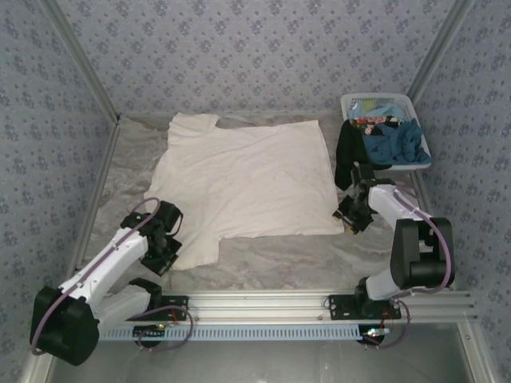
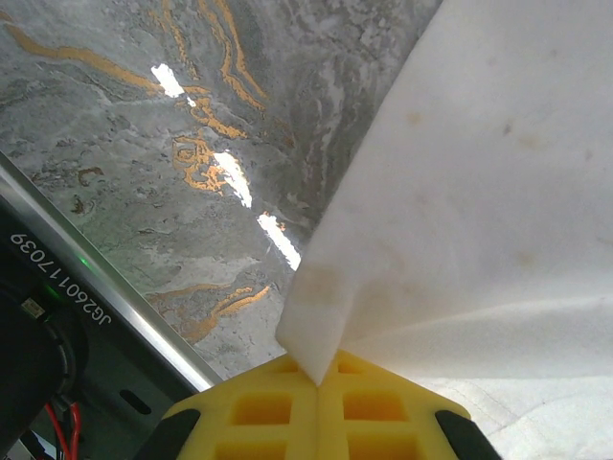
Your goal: Fold and stack the t-shirts
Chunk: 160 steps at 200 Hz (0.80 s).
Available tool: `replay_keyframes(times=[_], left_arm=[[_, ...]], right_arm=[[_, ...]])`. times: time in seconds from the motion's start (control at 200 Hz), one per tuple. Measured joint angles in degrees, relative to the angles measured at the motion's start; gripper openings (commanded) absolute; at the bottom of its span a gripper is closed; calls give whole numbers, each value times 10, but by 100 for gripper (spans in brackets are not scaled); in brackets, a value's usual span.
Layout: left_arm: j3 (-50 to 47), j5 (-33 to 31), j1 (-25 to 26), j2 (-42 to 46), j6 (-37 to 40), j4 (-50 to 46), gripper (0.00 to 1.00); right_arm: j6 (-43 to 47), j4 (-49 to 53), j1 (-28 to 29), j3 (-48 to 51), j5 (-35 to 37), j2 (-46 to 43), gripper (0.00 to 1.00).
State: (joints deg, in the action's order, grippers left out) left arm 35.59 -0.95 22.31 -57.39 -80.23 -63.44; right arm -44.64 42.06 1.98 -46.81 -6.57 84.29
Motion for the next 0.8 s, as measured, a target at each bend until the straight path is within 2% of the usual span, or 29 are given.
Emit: replay_keyframes(times=[0.155, 0.34, 0.425, 0.53, 0.799], left_arm=[[0, 0, 0, 0, 0, 0, 0], [0, 0, 1, 0, 0, 0, 0], [0, 0, 3, 0, 0, 0, 0], [0, 0, 3, 4, 0, -1, 0], [4, -11, 12, 89, -41, -56, 0]], right_arm=[[-14, -1, 5, 16, 2, -13, 46], [-29, -25, 8, 37, -7, -9, 35], [-35, -33, 8, 36, -6, 6, 24], [-43, -20, 8, 35, 4, 8, 0], [-42, -5, 55, 33, 34, -37, 0]])
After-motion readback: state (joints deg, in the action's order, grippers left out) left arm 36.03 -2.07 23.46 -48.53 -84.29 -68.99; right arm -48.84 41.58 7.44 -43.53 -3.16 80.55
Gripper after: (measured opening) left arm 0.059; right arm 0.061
